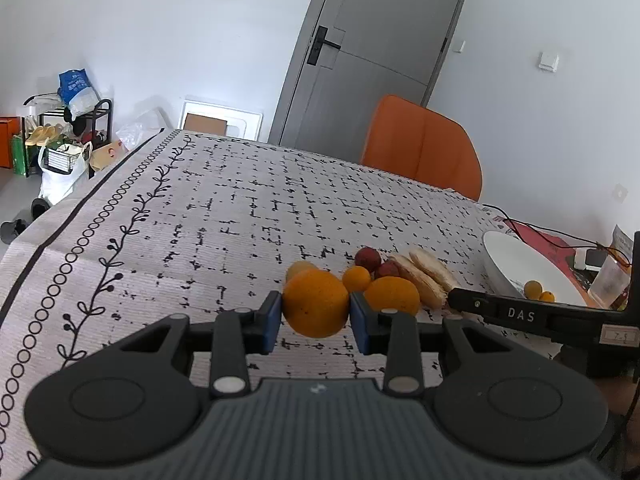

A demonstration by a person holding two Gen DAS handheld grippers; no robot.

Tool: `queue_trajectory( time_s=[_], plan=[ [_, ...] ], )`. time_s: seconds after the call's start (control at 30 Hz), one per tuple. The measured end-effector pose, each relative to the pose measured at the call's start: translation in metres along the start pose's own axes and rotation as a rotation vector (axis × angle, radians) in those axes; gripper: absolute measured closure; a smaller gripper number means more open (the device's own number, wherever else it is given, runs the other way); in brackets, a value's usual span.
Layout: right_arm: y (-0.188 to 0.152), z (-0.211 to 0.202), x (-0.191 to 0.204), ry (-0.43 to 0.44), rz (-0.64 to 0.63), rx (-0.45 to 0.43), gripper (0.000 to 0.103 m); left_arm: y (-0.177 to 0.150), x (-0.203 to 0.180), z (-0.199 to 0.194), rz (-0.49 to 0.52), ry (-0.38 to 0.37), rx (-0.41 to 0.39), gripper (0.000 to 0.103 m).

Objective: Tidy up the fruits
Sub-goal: 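Grasp the large orange with the left tool while the right tool grasps a peeled pomelo piece, then carry the orange and pomelo piece into the white bowl and open both tools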

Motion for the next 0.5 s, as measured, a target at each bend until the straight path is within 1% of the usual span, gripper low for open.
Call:
queue_trajectory(
  time_s=[0.2,0.23,0.27,0.5],
  plan=[
    [0.001,0.007,0.001,-0.011,0.0,0.014,0.07,0.0,0.003,-0.002,-0.006,0.002,-0.003,0.068],
    [0.001,0.007,0.001,-0.012,0.0,0.015,0.073,0.0,0.002,-0.002,-0.006,0.003,-0.004,0.068],
    [0.0,0.006,0.001,-0.013,0.001,0.015,0.073,0.0,0.002,-0.003,-0.005,0.003,-0.004,0.068],
    [-0.001,-0.012,-0.008,0.026,0.04,-0.022,0.076,0.003,-0.007,-0.008,0.011,0.001,-0.021,0.068]
  ],
)
Point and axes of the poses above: each gripper's, at about its wrist camera, not at the fingertips, and z roughly the way its jaws point, x to its left, y to its top, the point moved 2 cm from there along z, roughly the way its jaws point, and after that the axes turned 5 degrees about x, right-handed, at the moved point
